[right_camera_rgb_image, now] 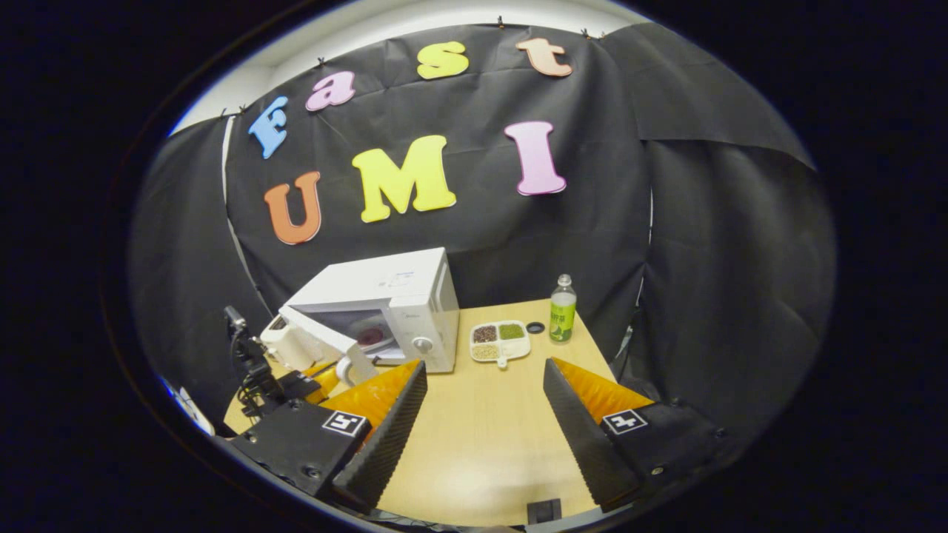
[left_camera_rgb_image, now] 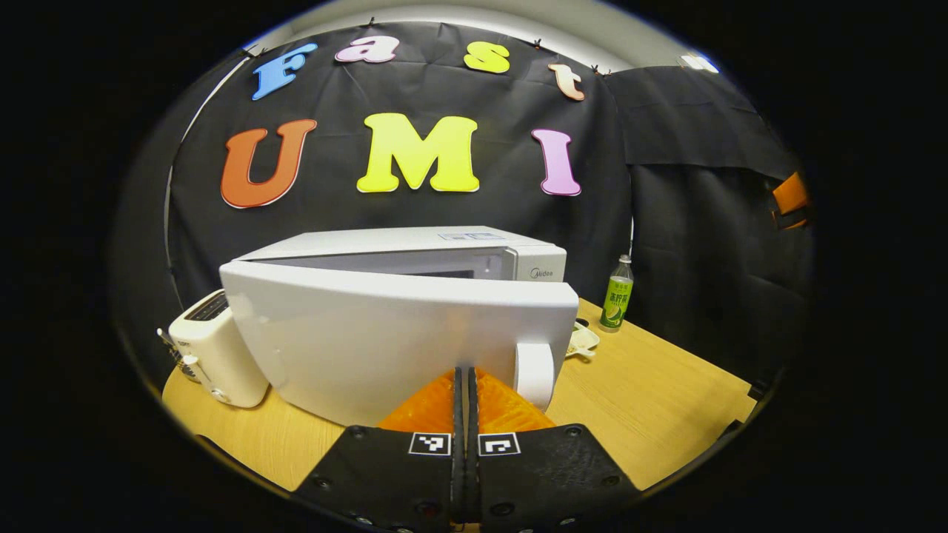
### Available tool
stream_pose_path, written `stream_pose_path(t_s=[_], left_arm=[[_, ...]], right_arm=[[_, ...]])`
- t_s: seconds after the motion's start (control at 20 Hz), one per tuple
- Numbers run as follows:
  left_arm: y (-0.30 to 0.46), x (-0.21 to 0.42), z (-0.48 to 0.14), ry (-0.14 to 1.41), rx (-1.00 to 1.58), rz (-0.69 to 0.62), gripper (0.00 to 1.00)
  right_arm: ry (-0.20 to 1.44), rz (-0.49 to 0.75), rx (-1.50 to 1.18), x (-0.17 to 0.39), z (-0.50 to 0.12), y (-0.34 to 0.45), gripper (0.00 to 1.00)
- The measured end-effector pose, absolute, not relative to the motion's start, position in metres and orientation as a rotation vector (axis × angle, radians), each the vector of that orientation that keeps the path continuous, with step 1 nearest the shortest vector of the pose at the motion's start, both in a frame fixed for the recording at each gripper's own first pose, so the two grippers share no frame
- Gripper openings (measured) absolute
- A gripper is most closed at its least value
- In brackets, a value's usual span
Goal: Open the microwave oven with the left hand, put the food in, and close the microwave oven.
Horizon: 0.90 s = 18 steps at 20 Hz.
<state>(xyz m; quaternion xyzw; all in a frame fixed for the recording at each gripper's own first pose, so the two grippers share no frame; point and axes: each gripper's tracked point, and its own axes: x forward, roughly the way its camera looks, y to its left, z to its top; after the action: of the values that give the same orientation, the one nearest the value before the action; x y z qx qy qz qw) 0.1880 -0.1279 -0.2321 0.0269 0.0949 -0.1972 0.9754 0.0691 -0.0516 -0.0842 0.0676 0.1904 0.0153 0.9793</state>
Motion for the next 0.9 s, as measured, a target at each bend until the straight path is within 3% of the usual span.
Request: stream_pose_path(t_s=[0.05, 0.1, 0.15, 0.2, 0.25, 0.3, 0.75, 0.9], left_arm=[[-0.132, 0.198, -0.232, 0.192, 0.054, -0.397, 0.0], [-0.136, 0.209, -0.232, 0.191, 0.052, -0.396, 0.0], [-0.14, 0.219, -0.232, 0.192, 0.05, -0.395, 0.0], [-0.143, 0.228, -0.232, 0.194, 0.047, -0.392, 0.0], [-0.147, 0.238, -0.231, 0.192, 0.044, -0.391, 0.0], [-0.149, 0.246, -0.23, 0.191, 0.046, -0.389, 0.0], [-0.161, 0.273, -0.231, 0.199, 0.037, -0.394, 0.0], [-0.166, 0.275, -0.236, 0.265, -0.027, -0.395, 0.0]], right_arm=[[0.383, 0.037, 0.137, 0.073, -0.083, -0.05, 0.92], [0.385, 0.043, 0.132, 0.076, -0.084, -0.049, 1.0], [0.389, 0.048, 0.128, 0.08, -0.085, -0.048, 1.0], [0.392, 0.053, 0.126, 0.083, -0.085, -0.048, 0.92], [0.396, 0.057, 0.126, 0.086, -0.086, -0.048, 0.92], [0.4, 0.057, 0.126, 0.088, -0.087, -0.049, 1.0], [0.426, 0.067, 0.149, 0.103, -0.1, -0.051, 1.0], [0.43, 0.078, 0.144, 0.103, -0.102, -0.043, 1.0]])
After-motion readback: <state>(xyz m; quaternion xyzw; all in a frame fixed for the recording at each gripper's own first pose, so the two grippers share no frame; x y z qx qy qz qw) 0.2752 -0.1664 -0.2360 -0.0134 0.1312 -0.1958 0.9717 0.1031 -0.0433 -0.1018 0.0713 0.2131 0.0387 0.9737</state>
